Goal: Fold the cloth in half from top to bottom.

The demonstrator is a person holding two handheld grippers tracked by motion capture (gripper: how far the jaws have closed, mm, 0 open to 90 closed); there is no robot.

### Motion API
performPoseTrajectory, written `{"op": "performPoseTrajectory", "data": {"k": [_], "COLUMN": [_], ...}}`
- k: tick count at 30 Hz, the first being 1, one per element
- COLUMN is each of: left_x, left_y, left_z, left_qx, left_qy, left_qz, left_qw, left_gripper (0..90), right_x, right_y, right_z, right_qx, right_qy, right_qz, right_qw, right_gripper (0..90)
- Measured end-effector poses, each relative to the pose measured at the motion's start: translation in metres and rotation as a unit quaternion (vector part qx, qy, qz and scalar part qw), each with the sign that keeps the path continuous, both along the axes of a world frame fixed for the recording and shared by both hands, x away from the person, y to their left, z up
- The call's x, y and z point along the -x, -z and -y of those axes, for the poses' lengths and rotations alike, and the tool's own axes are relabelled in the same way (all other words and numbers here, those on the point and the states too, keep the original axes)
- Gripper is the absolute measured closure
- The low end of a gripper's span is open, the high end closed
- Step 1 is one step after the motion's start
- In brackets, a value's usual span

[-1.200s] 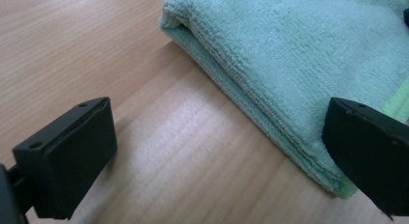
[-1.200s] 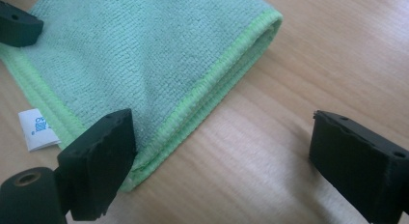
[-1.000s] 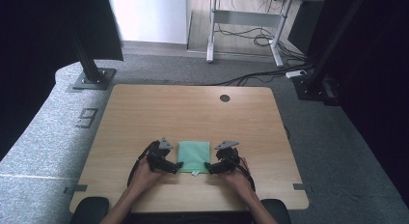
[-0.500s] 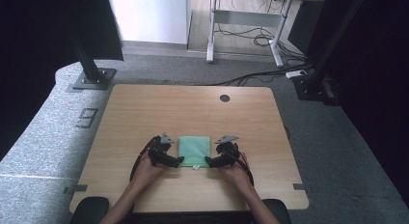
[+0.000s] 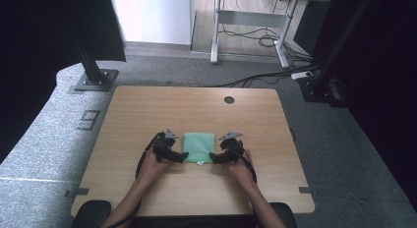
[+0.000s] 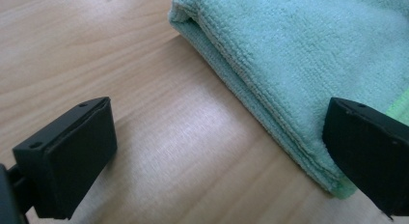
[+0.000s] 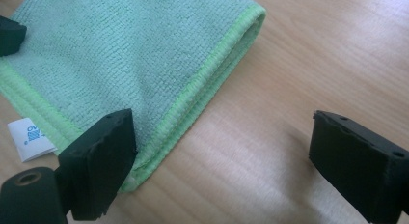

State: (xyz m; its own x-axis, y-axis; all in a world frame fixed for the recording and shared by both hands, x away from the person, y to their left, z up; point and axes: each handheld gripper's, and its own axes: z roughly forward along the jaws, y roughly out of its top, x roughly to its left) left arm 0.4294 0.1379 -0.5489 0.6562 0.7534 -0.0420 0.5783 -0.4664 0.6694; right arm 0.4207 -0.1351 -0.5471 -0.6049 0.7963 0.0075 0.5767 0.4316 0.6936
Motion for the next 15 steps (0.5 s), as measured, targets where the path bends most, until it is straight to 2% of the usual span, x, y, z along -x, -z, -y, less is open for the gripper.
{"op": "performPoseTrajectory", "data": {"k": [8, 15], "left_x": [-0.020, -0.024], "left_y": [0.000, 0.000], "left_z": [0.000, 0.001], "left_qx": [0.000, 0.002], "left_qy": [-0.003, -0.002], "left_qz": [0.001, -0.001], "left_qw": [1.0000, 1.0000], "left_gripper": [0.0, 0.0], "right_x": [-0.016, -0.023], "right_y": [0.002, 0.004], "right_z": [0.001, 0.004], "right_qx": [-0.008, -0.020], "right_qy": [0.016, 0.019], "right_qz": [0.001, 0.000], "right_qw": [0.9998, 0.9996], "right_gripper": [8.0, 7.0]}}
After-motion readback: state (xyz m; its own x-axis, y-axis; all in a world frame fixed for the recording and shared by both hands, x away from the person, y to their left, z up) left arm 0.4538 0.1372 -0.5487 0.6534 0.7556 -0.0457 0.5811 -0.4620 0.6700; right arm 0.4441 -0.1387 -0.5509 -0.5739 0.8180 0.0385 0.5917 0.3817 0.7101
